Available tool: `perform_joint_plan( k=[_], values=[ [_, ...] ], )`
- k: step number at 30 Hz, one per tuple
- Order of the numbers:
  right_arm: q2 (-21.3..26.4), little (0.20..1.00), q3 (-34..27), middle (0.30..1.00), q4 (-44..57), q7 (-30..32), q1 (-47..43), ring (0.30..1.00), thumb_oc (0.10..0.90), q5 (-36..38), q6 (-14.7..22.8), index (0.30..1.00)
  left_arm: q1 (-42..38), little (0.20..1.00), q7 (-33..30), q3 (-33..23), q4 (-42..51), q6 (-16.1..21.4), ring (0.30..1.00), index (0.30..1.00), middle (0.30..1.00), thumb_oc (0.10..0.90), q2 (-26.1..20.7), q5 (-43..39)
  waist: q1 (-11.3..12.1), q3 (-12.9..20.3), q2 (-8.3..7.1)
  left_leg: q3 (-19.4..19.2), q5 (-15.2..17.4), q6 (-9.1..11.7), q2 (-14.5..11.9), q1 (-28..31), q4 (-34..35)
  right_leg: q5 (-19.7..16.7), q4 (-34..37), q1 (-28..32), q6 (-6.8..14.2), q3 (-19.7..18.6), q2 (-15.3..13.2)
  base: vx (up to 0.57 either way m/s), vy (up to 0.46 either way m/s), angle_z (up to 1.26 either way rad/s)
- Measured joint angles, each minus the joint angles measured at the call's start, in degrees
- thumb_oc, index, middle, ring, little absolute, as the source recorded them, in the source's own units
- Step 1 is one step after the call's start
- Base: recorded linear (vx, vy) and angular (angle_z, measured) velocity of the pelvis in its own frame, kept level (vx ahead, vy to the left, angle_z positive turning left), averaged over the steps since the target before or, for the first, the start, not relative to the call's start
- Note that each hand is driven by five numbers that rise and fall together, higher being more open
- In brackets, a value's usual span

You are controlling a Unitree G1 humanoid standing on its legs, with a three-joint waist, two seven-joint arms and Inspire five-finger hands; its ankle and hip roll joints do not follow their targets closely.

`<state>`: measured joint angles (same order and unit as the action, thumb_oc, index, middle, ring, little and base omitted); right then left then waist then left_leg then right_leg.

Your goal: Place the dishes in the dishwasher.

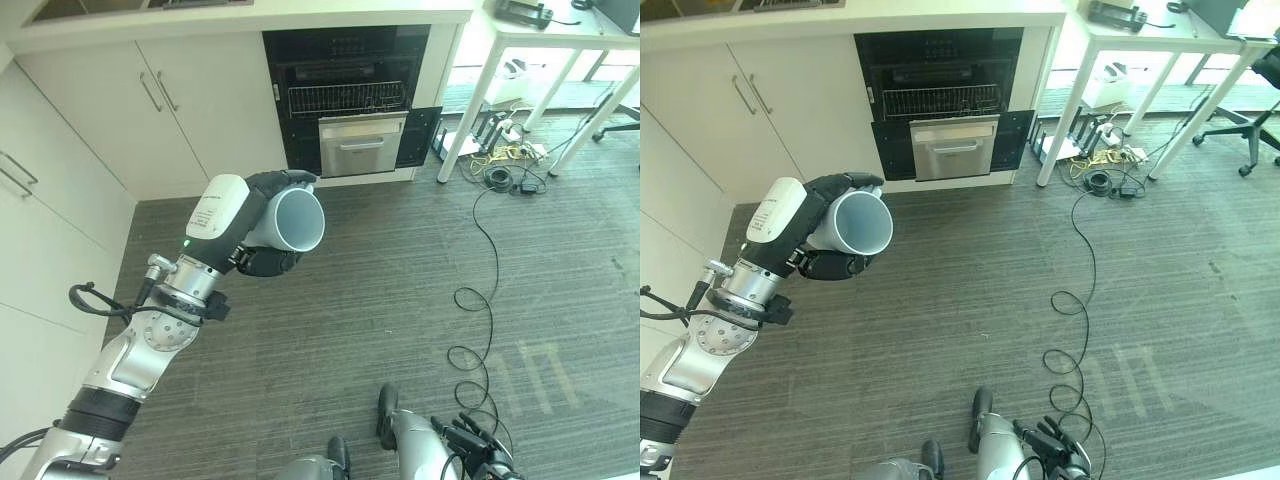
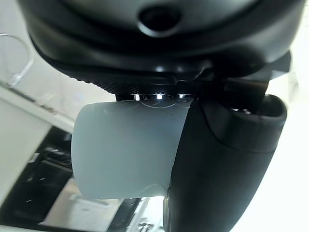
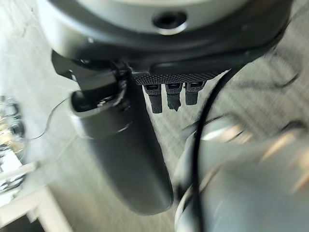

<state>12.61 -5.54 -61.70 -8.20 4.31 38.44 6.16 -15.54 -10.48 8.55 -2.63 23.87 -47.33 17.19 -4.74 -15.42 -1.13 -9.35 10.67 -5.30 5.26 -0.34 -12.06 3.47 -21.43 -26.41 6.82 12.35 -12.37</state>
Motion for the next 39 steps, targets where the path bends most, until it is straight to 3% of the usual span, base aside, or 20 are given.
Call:
perform_joint_plan(
  k=[5,7,11,13,14,15,16,18,19,21,22,23,24,25,29,32,34,35,37,39],
  values=[
    [-1.4,0.900,-0.7,0.900,-2.3,0.3,2.9,0.900,0.800,0.0,0.8,0.900,3.8,0.300,-0.3,-0.1,-0.3,0.2,0.300,0.300,0.300,0.400,-3.6,-0.1,-0.3,0.9,-0.59,0.5,6.0,4.4,-2.8,7.0,-0.5,-2.2,1.5,5.6,-0.4,-1.7,0.8,0.38,-0.304,0.09],
    [-1.2,0.900,-0.7,0.900,-3.8,0.7,2.7,0.900,0.800,0.1,0.9,0.900,5.0,0.300,-1.4,-0.4,0.4,0.2,0.300,0.300,0.300,0.400,-3.3,-0.3,0.0,2.2,1.79,0.4,7.7,7.2,-7.3,8.9,-0.8,-2.6,-0.4,6.3,-6.6,-0.2,5.1,0.39,-0.277,-0.14],
    [2.4,0.900,0.9,0.900,-0.9,0.7,-0.3,0.900,0.800,0.0,1.2,0.900,9.0,0.300,-2.8,-1.4,4.5,-1.4,0.300,0.300,0.300,0.400,-2.7,0.1,-0.5,2.7,2.33,0.3,1.0,12.7,-10.9,13.8,-2.2,4.2,-4.0,10.4,-11.6,0.6,9.3,0.33,-0.340,-0.41],
    [3.8,0.900,0.1,0.900,-0.1,0.4,-0.8,0.900,0.800,0.0,2.7,0.900,9.0,0.300,-2.9,-2.0,7.5,-1.4,0.300,0.300,0.300,0.400,-2.3,0.0,0.8,3.4,0.32,1.1,-7.1,14.4,-10.8,4.7,-20.9,6.9,-3.5,12.2,-14.0,0.2,8.4,0.19,-0.295,-0.25],
    [4.2,0.900,-0.8,0.900,-1.5,-0.1,-1.8,0.900,0.800,-0.1,3.7,0.900,9.0,0.300,-3.0,-2.3,8.6,-1.3,0.300,0.300,0.300,0.400,-1.6,-0.1,1.7,3.3,0.18,2.5,-11.8,14.1,-12.2,-5.8,-37.8,6.9,-1.4,14.6,-14.3,-0.1,8.9,0.33,-0.128,-0.22],
    [4.6,0.900,-0.8,0.900,-3.9,-0.5,-2.9,0.900,0.800,0.0,4.3,0.900,9.1,0.300,-3.0,-2.4,8.4,-0.3,0.300,0.300,0.300,0.400,-1.2,-0.2,2.7,3.1,-0.27,2.6,-7.1,10.9,-10.1,-16.2,-43.8,7.3,1.9,19.7,-13.9,-0.9,10.7,0.38,-0.028,-0.61],
    [5.7,0.900,-0.8,0.900,-6.1,-1.3,-3.5,0.900,0.800,0.0,4.1,0.900,9.3,0.300,-3.0,-3.1,6.8,1.0,0.300,0.300,0.300,0.400,-0.9,-0.8,4.4,3.0,0.40,1.2,-3.9,7.8,-5.4,-20.6,-29.2,7.3,6.6,24.2,-13.4,-2.0,11.5,0.43,0.081,-0.71],
    [5.9,0.900,1.3,0.900,-4.6,-2.1,-2.7,0.900,0.800,0.0,4.4,0.900,9.5,0.300,-3.5,-3.9,4.7,0.5,0.300,0.300,0.300,0.400,-2.0,-1.2,3.7,3.8,0.84,-4.3,-6.9,4.4,-4.6,-20.9,-8.8,9.6,9.7,30.1,-13.2,-1.1,14.4,0.40,0.224,-0.85],
    [6.0,0.900,2.1,0.900,-4.4,-1.9,-2.8,0.900,0.800,-0.1,4.5,0.900,9.6,0.300,-4.2,-4.2,4.6,0.7,0.300,0.300,0.300,0.400,-1.8,-1.2,3.5,4.3,1.51,-2.4,-7.2,4.7,-4.1,-20.7,-1.1,10.0,9.6,30.1,-12.6,-2.0,15.3,0.37,0.237,-0.84],
    [5.8,0.900,3.4,0.900,-4.8,-1.0,-3.6,0.900,0.800,-0.2,3.4,0.900,10.1,0.300,-5.4,-4.6,3.7,1.1,0.300,0.300,0.300,0.400,0.1,-0.9,3.5,4.1,2.85,4.4,-8.4,3.3,-3.7,-23.8,1.1,10.3,9.7,31.1,-11.8,-5.1,17.7,0.28,0.187,-0.79],
    [5.0,0.900,4.5,0.900,-6.1,-1.1,-2.5,0.900,0.800,-0.3,3.1,0.900,11.2,0.300,-5.4,-4.1,2.5,1.1,0.300,0.300,0.300,0.400,1.2,0.2,3.5,4.0,1.72,4.0,-9.8,1.3,-1.9,-23.4,-1.0,11.4,9.4,33.3,-9.6,-5.8,17.5,0.28,0.218,-0.61],
    [4.8,0.900,4.8,0.900,-6.3,-1.1,-1.5,0.900,0.800,-0.4,3.1,0.900,12.2,0.300,-5.4,-4.0,2.2,1.0,0.300,0.300,0.300,0.400,1.7,0.9,3.3,4.0,1.66,2.5,-10.6,-1.2,-1.1,-22.4,-1.5,11.9,7.8,33.8,-8.8,-5.8,17.9,0.20,0.168,-0.48],
    [5.1,0.900,4.5,0.900,-6.1,-1.0,1.0,0.900,0.800,-0.8,3.1,0.900,13.8,0.300,-5.1,-3.9,2.2,1.1,0.300,0.300,0.300,0.400,1.7,1.9,3.3,4.2,4.42,-0.8,-13.8,-10.9,-2.0,-18.3,-0.6,12.3,0.9,32.9,-6.4,-5.1,21.5,0.24,0.203,-0.42],
    [3.8,0.900,3.5,0.900,-6.5,-0.1,2.3,0.900,0.800,-1.3,2.9,0.900,14.2,0.300,-5.1,-4.4,2.0,0.3,0.300,0.300,0.300,0.400,1.1,2.3,3.5,4.2,3.52,0.9,-17.5,-6.5,-1.6,-14.5,3.9,18.4,-9.4,28.7,-5.5,-4.9,18.0,0.21,0.179,-0.36],
    [4.3,0.900,1.4,0.900,-6.2,0.7,2.6,0.900,0.800,-1.5,2.4,0.900,10.9,0.300,-5.1,-4.4,2.0,-0.4,0.300,0.300,0.300,0.400,1.9,3.8,1.6,4.3,3.77,2.4,-17.6,-4.9,2.1,-11.1,8.3,20.4,-7.0,21.0,-3.4,-5.5,6.5,0.21,0.173,0.24],
    [1.5,0.900,1.5,0.900,-2.8,1.3,2.9,0.900,0.800,-1.7,2.3,0.900,8.9,0.300,-5.3,-4.5,3.0,0.5,0.300,0.300,0.300,0.400,2.4,3.9,3.4,4.3,3.96,3.7,-11.7,-1.8,1.2,-10.4,2.2,15.5,3.5,29.8,-5.3,-2.0,7.7,0.27,0.181,0.37],
    [1.1,0.900,1.5,0.900,-0.8,1.9,1.4,0.900,0.800,-1.7,2.4,0.900,8.5,0.300,-5.2,-4.5,3.2,1.7,0.300,0.300,0.300,0.400,2.5,3.9,3.3,4.4,3.88,5.5,-7.7,-1.7,1.0,-10.8,-3.2,14.4,2.3,31.8,-3.4,-0.6,8.9,0.21,0.198,0.64],
    [1.0,0.900,1.4,0.900,-0.2,2.5,0.6,0.900,0.800,-1.7,2.7,0.900,7.0,0.300,-5.2,-4.1,3.1,1.7,0.300,0.300,0.300,0.400,2.5,4.0,2.8,4.2,3.67,3.7,-5.4,-3.6,0.1,-11.5,-6.7,14.0,-10.6,26.7,-2.7,-0.6,8.4,0.14,0.154,1.00],
    [0.6,0.900,1.5,0.900,0.6,3.0,1.2,0.900,0.800,-1.7,2.6,0.900,7.4,0.300,-5.2,-4.2,3.5,1.8,0.300,0.300,0.300,0.400,2.2,4.0,2.1,3.9,3.59,5.5,-3.5,-3.0,-0.6,-9.1,-6.7,8.0,-23.6,21.6,-1.5,-1.2,7.4,0.09,-0.022,0.63],
    [0.7,0.900,1.9,0.900,0.7,2.4,0.2,0.900,0.800,-1.7,2.6,0.900,6.9,0.300,-5.6,-4.4,3.4,0.8,0.300,0.300,0.300,0.400,-1.9,3.8,2.5,2.6,4.21,6.9,-3.5,-2.2,-1.9,-6.1,-2.8,11.0,-17.5,15.4,-1.6,-1.4,8.4,0.14,-0.202,0.09]
  ],
)
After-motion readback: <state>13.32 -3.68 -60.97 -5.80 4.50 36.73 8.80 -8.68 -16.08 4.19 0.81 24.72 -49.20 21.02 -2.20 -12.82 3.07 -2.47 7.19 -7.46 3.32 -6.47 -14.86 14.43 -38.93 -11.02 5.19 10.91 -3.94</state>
